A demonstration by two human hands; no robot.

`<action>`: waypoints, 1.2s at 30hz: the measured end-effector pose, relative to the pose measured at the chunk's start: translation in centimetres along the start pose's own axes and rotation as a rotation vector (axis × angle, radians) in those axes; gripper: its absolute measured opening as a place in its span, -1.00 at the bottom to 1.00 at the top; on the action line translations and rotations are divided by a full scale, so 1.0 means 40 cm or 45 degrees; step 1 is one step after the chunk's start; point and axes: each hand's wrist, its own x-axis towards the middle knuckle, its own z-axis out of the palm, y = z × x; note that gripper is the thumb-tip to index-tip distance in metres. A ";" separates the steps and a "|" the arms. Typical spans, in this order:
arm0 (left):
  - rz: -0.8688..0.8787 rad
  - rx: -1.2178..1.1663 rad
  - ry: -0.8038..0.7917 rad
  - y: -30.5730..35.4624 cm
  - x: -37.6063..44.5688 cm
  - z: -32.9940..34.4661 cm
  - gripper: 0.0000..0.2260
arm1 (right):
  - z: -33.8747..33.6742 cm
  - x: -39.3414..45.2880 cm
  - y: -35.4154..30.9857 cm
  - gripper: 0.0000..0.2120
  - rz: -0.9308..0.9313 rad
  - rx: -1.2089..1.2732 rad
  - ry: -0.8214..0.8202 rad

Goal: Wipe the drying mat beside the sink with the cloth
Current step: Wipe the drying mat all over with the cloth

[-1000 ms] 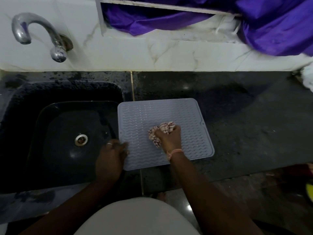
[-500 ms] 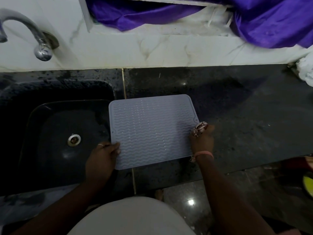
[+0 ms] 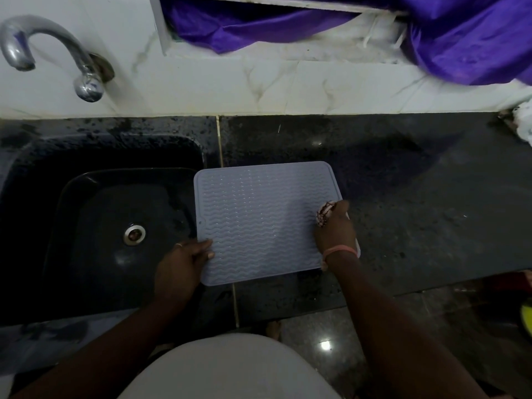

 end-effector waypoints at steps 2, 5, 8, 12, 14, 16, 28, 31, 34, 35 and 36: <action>-0.009 -0.019 -0.015 0.002 0.001 -0.007 -0.73 | 0.018 -0.020 -0.024 -0.23 -0.059 -0.079 -0.049; -0.024 -0.022 -0.049 0.010 0.005 -0.016 -0.72 | 0.050 -0.053 -0.070 -0.22 -0.110 -0.036 -0.098; -0.043 -0.046 -0.068 0.020 0.004 -0.024 -0.72 | 0.095 -0.101 -0.112 -0.25 -0.143 0.017 -0.092; -0.053 -0.094 -0.083 0.019 0.005 -0.032 -0.72 | 0.148 -0.157 -0.149 -0.29 -0.153 0.095 -0.060; -0.040 -0.122 -0.092 0.018 0.004 -0.033 -0.71 | 0.169 -0.181 -0.162 -0.34 -0.187 0.130 -0.077; -0.058 -0.163 -0.089 0.015 0.004 -0.034 -0.72 | 0.190 -0.204 -0.182 -0.40 -0.231 0.166 -0.106; -0.106 -0.478 -0.045 0.012 -0.006 -0.025 -0.76 | 0.281 -0.283 -0.291 -0.43 -0.493 0.336 -0.361; -0.082 -0.543 -0.069 0.010 -0.009 -0.026 -0.81 | 0.289 -0.279 -0.306 -0.39 -0.529 0.344 -0.450; -0.081 -0.498 -0.044 0.013 -0.012 -0.025 -0.87 | 0.291 -0.277 -0.313 -0.42 -0.599 0.333 -0.511; -0.069 -0.428 -0.031 0.011 -0.013 -0.025 -0.88 | 0.294 -0.281 -0.317 -0.43 -0.620 0.325 -0.547; -0.054 -0.343 -0.017 0.008 -0.013 -0.021 -0.84 | 0.297 -0.286 -0.321 -0.43 -0.631 0.322 -0.581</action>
